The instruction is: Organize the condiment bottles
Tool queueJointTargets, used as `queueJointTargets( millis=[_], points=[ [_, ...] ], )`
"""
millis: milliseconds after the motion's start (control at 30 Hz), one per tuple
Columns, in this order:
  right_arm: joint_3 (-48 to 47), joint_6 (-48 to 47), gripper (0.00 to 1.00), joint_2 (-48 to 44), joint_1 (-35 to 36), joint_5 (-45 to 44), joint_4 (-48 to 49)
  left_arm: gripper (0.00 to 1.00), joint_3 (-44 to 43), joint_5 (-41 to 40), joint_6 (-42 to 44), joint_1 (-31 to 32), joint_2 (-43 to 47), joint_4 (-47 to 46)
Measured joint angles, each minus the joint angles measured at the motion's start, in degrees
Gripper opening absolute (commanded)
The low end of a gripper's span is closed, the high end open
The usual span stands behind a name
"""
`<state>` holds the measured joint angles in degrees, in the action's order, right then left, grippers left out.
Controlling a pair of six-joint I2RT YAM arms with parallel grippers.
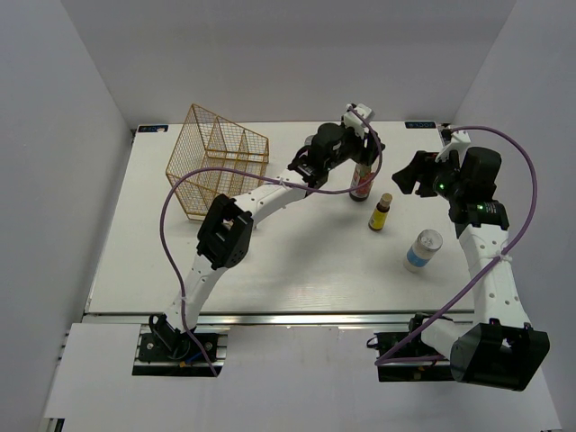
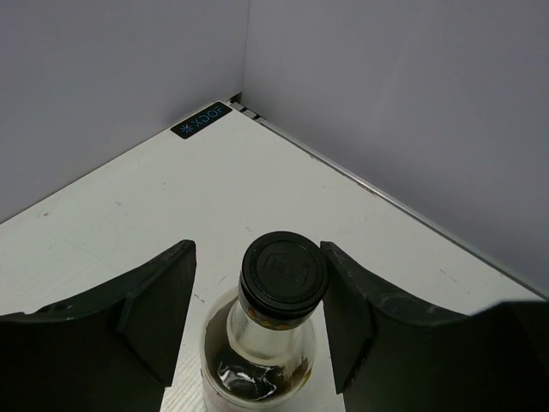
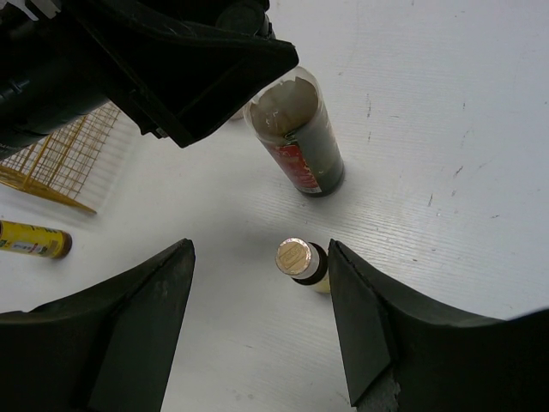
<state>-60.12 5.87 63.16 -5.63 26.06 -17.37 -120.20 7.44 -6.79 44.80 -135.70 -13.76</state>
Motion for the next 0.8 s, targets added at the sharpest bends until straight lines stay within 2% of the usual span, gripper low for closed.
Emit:
queueJointTargets(
  millis=[367,467,500,633,800],
  points=[
    [0.0,0.0,0.69,0.0,0.0,0.0,0.0,0.61,-2.3,-0.5,-0.3,0.4,-2.5,0.5],
    [0.0,0.0,0.70,0.0,0.0,0.0,0.0,0.51,-2.5,-0.7,-0.3,0.5,-2.8,0.9],
    [0.0,0.0,0.70,0.0,0.0,0.0,0.0,0.42,-2.5,-0.8,-0.2,0.5,-2.8,1.1],
    [0.0,0.0,0.70,0.0,0.0,0.0,0.0,0.22,-2.6,-1.9,0.5,0.7,-2.8,1.0],
    [0.0,0.0,0.70,0.0,0.0,-0.2,0.0,0.05,-2.8,-2.6,0.8,0.7,-2.8,1.4]
  ],
)
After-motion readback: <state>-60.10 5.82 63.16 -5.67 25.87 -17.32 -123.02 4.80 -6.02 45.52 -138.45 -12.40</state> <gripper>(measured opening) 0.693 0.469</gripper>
